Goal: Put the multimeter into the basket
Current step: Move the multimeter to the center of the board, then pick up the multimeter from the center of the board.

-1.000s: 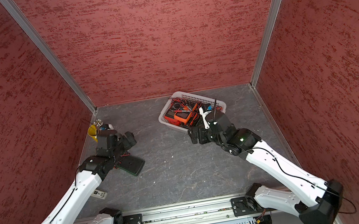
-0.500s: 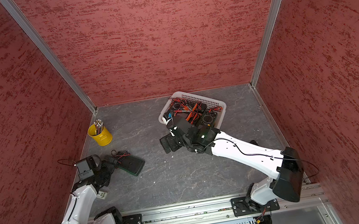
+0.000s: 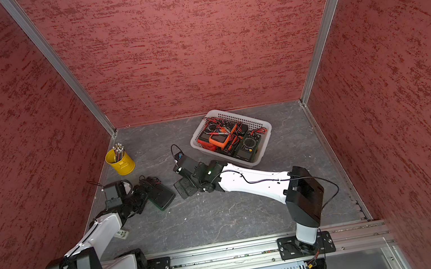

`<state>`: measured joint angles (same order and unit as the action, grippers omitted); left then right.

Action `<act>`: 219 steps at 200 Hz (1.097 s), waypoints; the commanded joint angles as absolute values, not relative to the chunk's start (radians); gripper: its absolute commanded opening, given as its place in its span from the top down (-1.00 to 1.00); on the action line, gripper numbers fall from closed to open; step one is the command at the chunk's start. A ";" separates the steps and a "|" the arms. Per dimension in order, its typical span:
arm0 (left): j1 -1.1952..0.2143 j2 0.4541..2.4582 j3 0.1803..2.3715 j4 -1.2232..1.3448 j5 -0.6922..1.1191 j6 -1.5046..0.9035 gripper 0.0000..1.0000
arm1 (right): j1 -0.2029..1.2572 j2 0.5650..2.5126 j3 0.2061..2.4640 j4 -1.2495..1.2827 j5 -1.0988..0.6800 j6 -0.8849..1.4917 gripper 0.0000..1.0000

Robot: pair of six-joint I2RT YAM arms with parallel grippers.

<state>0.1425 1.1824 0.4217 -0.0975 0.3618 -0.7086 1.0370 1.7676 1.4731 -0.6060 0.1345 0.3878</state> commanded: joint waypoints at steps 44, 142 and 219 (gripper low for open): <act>0.000 1.241 0.452 0.039 0.340 -0.766 -0.98 | 1.042 1.878 1.543 -0.590 0.115 0.543 -0.91; 0.332 0.980 0.373 -0.155 0.322 -0.761 -0.94 | 1.044 2.219 1.945 -0.678 -0.028 0.195 -0.98; 0.367 0.889 0.373 -0.222 0.291 -0.761 -0.97 | 1.046 2.491 2.293 -0.815 0.021 0.002 -0.98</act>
